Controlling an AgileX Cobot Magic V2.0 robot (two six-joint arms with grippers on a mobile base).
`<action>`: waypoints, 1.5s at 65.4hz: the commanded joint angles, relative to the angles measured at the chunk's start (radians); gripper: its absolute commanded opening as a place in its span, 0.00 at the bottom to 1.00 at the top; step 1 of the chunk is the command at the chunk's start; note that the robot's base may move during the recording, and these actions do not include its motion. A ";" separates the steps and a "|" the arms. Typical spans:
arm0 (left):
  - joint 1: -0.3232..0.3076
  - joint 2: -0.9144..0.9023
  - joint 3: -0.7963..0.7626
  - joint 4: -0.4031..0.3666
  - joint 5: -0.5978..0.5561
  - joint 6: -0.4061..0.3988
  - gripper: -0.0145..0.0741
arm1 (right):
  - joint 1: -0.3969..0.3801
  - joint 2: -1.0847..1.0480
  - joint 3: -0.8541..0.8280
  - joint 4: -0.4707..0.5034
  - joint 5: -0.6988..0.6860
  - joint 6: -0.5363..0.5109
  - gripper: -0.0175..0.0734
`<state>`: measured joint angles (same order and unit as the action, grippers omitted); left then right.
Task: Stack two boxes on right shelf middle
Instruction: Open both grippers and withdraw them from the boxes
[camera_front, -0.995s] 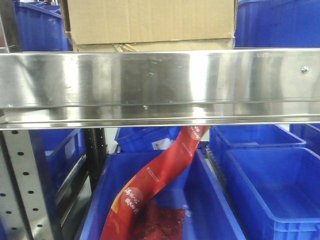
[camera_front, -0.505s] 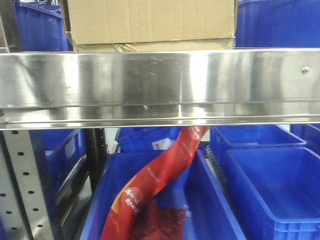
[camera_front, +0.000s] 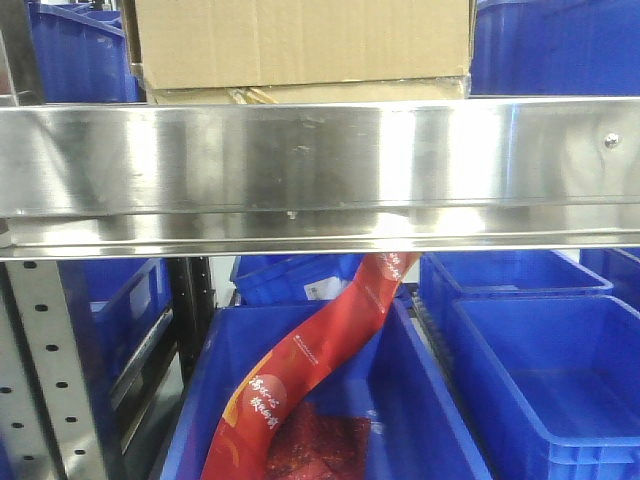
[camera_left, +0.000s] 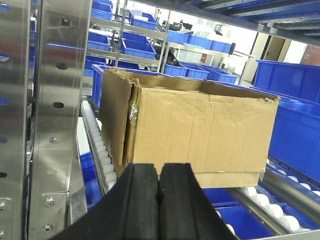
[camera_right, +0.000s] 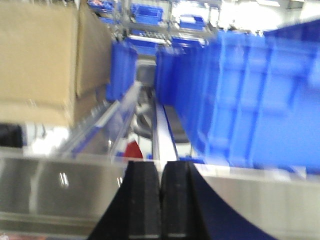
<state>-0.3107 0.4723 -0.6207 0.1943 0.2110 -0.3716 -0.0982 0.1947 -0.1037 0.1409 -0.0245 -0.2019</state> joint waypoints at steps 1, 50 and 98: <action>0.001 -0.006 0.003 -0.007 -0.020 -0.005 0.04 | -0.024 -0.066 0.057 0.010 -0.020 -0.011 0.01; 0.001 -0.007 0.003 -0.007 -0.025 -0.005 0.04 | -0.001 -0.195 0.104 -0.005 0.068 0.044 0.01; 0.001 -0.007 0.003 -0.007 -0.025 -0.005 0.04 | 0.081 -0.195 0.104 -0.016 0.068 0.044 0.01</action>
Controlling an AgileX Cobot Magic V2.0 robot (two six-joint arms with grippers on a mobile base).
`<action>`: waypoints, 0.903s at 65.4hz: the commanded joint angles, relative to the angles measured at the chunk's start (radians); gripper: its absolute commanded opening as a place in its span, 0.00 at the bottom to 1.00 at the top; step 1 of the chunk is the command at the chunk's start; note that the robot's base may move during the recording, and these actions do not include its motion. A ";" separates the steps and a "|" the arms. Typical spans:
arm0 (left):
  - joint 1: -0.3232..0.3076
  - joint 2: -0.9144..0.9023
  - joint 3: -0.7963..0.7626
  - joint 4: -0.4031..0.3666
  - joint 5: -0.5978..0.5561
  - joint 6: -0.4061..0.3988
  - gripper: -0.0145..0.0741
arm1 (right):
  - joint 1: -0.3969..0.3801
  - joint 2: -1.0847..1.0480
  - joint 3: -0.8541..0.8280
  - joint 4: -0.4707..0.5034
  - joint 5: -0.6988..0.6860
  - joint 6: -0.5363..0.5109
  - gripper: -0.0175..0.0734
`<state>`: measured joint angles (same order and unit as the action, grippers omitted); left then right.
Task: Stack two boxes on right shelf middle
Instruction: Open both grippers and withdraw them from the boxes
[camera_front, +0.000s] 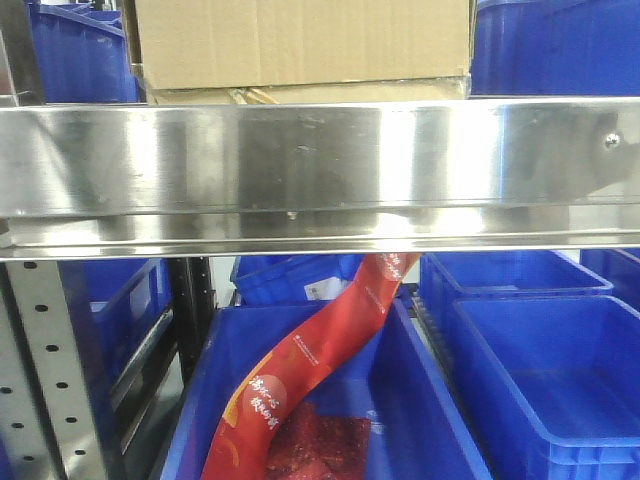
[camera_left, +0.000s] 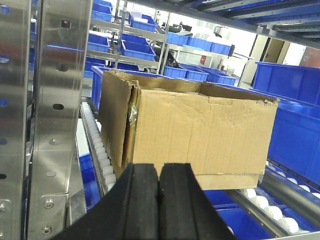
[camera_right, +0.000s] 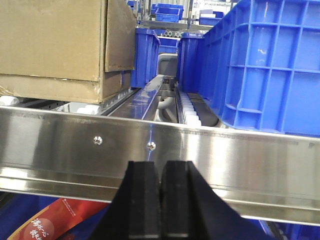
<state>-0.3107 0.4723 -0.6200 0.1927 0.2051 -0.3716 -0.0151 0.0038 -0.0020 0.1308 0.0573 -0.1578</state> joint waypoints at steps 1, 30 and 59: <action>0.001 -0.007 0.002 -0.006 -0.019 -0.005 0.04 | -0.002 -0.004 0.002 -0.006 -0.014 0.000 0.01; 0.112 -0.096 0.139 0.077 -0.024 0.171 0.04 | -0.002 -0.004 0.002 -0.006 -0.014 0.000 0.01; 0.346 -0.472 0.607 -0.130 -0.129 0.263 0.04 | -0.002 -0.004 0.002 -0.006 -0.014 0.000 0.01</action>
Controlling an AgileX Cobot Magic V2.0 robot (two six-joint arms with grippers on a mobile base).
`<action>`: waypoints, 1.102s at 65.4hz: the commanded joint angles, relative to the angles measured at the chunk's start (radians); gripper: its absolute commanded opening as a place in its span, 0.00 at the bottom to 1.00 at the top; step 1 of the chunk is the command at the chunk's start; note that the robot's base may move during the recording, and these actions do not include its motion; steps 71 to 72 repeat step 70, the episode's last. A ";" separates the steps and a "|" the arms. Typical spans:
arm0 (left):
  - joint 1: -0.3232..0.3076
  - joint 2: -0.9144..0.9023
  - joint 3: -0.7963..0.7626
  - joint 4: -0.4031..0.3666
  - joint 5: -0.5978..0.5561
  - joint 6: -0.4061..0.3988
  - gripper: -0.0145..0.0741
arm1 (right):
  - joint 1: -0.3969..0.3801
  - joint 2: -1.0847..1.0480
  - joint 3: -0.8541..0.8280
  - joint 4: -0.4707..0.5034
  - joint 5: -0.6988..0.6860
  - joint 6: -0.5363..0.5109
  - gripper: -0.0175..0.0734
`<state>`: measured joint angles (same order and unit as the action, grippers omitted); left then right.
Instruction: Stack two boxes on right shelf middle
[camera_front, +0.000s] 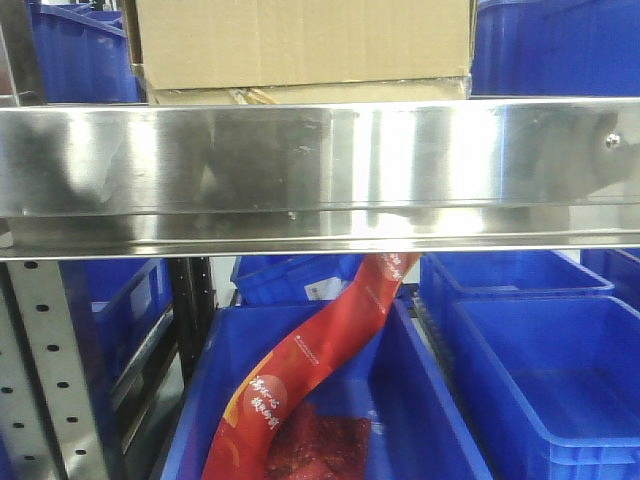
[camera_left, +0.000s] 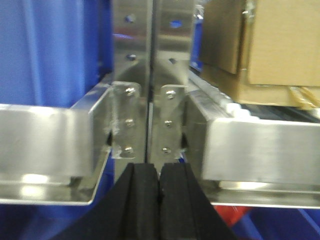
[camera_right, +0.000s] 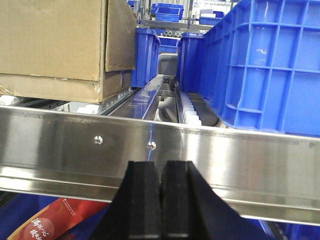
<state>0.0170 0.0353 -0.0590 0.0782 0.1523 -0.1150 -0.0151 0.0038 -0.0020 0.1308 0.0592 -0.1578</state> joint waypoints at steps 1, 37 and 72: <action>0.020 -0.035 0.056 -0.015 -0.087 0.006 0.04 | -0.002 -0.004 0.002 -0.006 -0.016 0.000 0.01; -0.001 -0.035 0.059 -0.015 -0.141 0.006 0.04 | -0.002 -0.004 0.002 -0.006 -0.016 0.000 0.01; -0.001 -0.035 0.059 -0.015 -0.141 0.006 0.04 | -0.002 -0.004 0.002 -0.006 -0.016 0.000 0.01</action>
